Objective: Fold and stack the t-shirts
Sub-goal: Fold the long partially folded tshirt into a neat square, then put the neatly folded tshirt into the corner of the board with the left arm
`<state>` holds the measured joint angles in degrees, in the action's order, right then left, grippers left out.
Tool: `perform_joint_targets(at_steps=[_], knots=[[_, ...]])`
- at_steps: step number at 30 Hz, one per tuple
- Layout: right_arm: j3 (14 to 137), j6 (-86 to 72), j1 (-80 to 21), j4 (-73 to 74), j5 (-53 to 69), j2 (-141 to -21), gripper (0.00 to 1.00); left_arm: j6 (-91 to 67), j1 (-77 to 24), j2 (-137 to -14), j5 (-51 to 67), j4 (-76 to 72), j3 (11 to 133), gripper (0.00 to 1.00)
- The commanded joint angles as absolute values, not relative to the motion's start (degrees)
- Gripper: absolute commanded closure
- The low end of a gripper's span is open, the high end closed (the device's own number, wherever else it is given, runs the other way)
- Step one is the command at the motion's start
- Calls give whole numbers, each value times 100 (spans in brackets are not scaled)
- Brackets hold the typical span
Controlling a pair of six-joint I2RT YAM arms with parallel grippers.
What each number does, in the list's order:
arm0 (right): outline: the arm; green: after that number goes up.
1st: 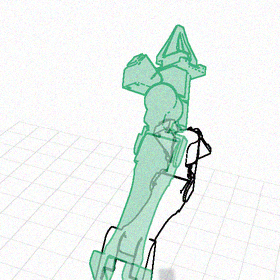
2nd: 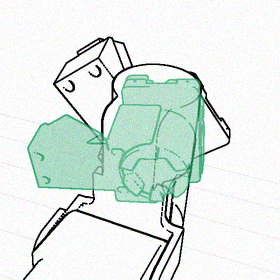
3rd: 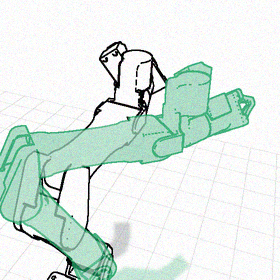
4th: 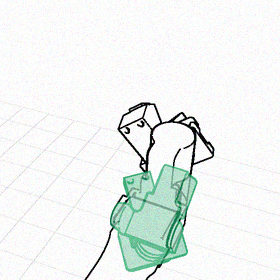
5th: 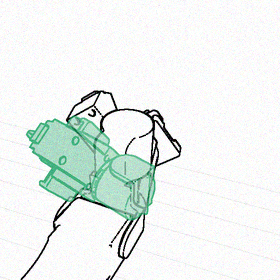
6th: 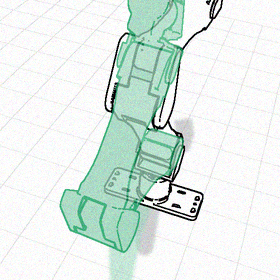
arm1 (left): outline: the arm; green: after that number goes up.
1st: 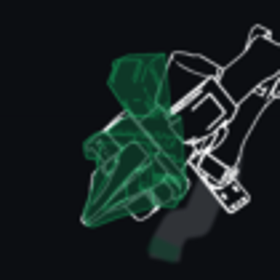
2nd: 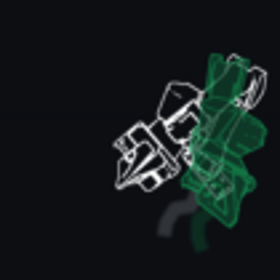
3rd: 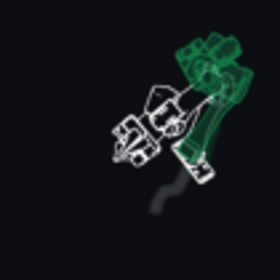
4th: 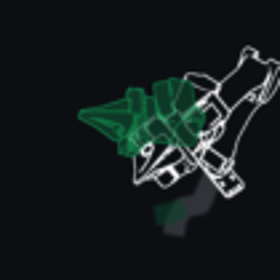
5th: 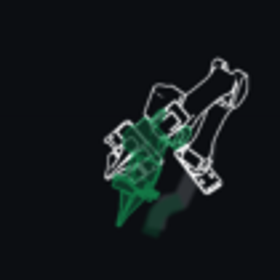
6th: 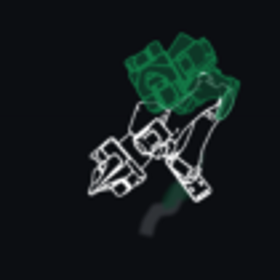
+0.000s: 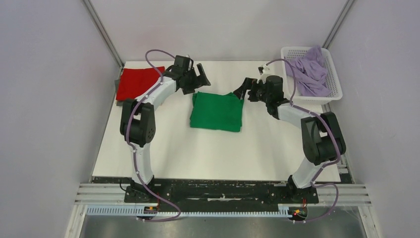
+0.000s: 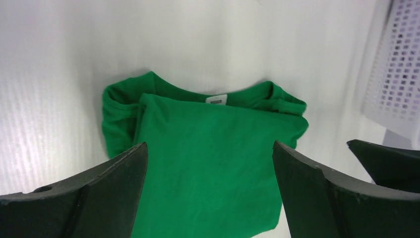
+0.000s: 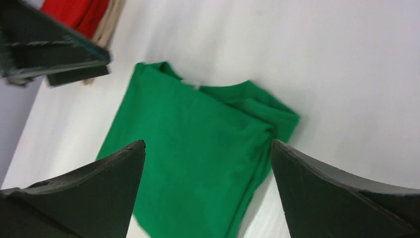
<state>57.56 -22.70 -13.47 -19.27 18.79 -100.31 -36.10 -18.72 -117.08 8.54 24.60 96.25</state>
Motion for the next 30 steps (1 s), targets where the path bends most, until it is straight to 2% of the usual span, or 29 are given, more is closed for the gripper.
perform_joint_targets(at_steps=[1, 5, 9, 11, 14, 18, 25, 30], knots=[[5375, -2538, -1603, -2700, 2692, -9769, 2, -3660, -1910, -11540, 1704, 1937, 9414, 0], [5624, -2812, -1644, -3098, 2879, -10286, 2, -3869, -1909, -12107, 1578, 1659, 9621, 0], [6330, -2841, -1610, -2877, 2777, -11313, 2, -4038, -1914, -12975, 1581, 2189, 10383, 0], [6578, -2875, -1608, -2606, 2742, -11743, 2, -4121, -1919, -13151, 1717, 2195, 10339, 0], [6313, -2896, -1622, -2689, 2798, -11970, 2, -4101, -1923, -13049, 1536, 2281, 9883, 0], [5453, -2936, -1667, -3052, 2887, -11658, 2, -4146, -1991, -12441, 1547, 1935, 8721, 0], [3495, -2505, -1817, -3058, 2832, -10310, 2, -4191, -2355, -10840, 1427, 1346, 6239, 0], [2986, -2217, -2010, -2585, 2501, -9268, 2, -4202, -2763, -9791, 1079, 1436, 5664, 0]])
